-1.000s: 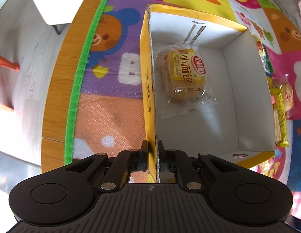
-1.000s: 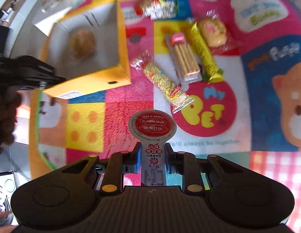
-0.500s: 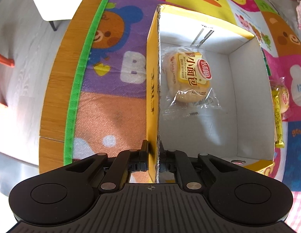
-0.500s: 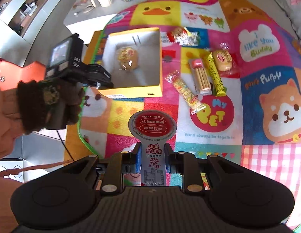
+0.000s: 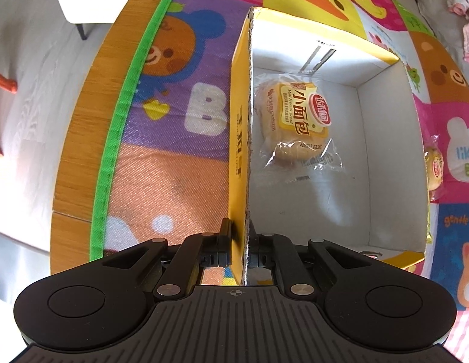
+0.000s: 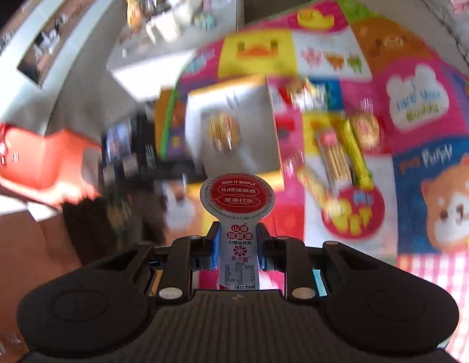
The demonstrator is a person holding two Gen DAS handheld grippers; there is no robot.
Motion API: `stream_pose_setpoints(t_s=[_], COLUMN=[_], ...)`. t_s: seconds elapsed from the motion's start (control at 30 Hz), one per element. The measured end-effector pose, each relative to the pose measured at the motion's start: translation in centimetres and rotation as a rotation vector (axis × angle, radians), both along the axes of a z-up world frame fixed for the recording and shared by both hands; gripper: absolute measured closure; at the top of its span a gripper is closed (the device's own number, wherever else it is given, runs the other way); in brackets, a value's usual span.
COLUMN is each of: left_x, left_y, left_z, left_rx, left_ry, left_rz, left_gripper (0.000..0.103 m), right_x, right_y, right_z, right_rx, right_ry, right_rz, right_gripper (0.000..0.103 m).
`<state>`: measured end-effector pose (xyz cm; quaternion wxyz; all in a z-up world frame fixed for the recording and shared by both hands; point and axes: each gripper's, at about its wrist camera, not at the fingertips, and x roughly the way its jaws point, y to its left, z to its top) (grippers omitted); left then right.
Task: Organize objects
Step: 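Place the lollipop candy beside the bun in the box, open right tool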
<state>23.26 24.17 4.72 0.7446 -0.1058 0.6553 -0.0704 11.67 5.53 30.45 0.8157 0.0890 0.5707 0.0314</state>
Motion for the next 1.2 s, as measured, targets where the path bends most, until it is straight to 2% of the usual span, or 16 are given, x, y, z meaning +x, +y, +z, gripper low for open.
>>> stream_pose_setpoints(t_s=[0.1, 0.17, 0.2, 0.27, 0.3, 0.4, 0.57, 0.73, 0.8, 0.87, 0.97, 1.0, 1.1, 1.2], left_x=[0.4, 0.6, 0.7, 1.0, 1.0, 0.9, 0.4, 0.1, 0.2, 0.1, -0.5, -0.7, -1.0, -1.0], left_y=[-0.1, -0.3, -0.3, -0.3, -0.3, -0.3, -1.4, -2.1, -2.3, -2.5, -2.7, -2.8, -3.3, -3.5], left_z=[0.2, 0.3, 0.3, 0.5, 0.5, 0.5, 0.8, 1.0, 0.9, 1.0, 1.5, 1.6, 1.8, 1.7], left_rx=[0.014, 0.024, 0.025, 0.025, 0.024, 0.029, 0.067, 0.113, 0.118, 0.128, 0.145, 0.151, 0.178, 0.181], left_ry=[-0.005, -0.009, -0.011, -0.018, -0.022, -0.024, -0.057, -0.084, -0.083, -0.097, -0.134, -0.148, -0.180, -0.191], left_rz=[-0.011, -0.019, -0.020, -0.014, -0.009, -0.002, -0.060, -0.094, -0.089, -0.094, -0.128, -0.142, -0.178, -0.147], left_gripper=[0.094, 0.094, 0.094, 0.094, 0.091, 0.092, 0.093, 0.094, 0.094, 0.095, 0.095, 0.095, 0.095, 0.095], right_x=[2.1, 3.0, 3.1, 2.8, 2.3, 0.7, -2.2, -2.6, -1.8, -0.1, 4.1, 6.0, 11.9, 17.9], right_y=[0.2, 0.5, 0.4, 0.2, 0.1, -0.7, -3.8, -7.4, -8.7, -10.4, -12.9, -13.4, -13.0, -11.4], right_z=[1.1, 0.7, 0.2, -1.1, -1.9, -4.4, -8.1, -9.9, -10.5, -11.3, -12.8, -13.5, -15.7, -18.2], right_rx=[0.007, -0.017, -0.014, -0.003, -0.006, -0.039, -0.082, -0.108, -0.106, -0.091, 0.045, 0.054, 0.000, -0.057], right_ry=[-0.130, -0.137, -0.123, -0.077, -0.051, 0.037, 0.156, 0.188, 0.184, 0.176, 0.128, 0.107, 0.029, -0.038], right_rz=[-0.038, -0.037, -0.038, -0.031, -0.026, -0.027, -0.063, -0.074, -0.059, -0.060, -0.108, -0.109, -0.038, 0.074], right_gripper=[0.080, 0.073, 0.070, 0.070, 0.069, 0.064, 0.063, 0.052, 0.052, 0.049, 0.045, 0.042, 0.042, 0.040])
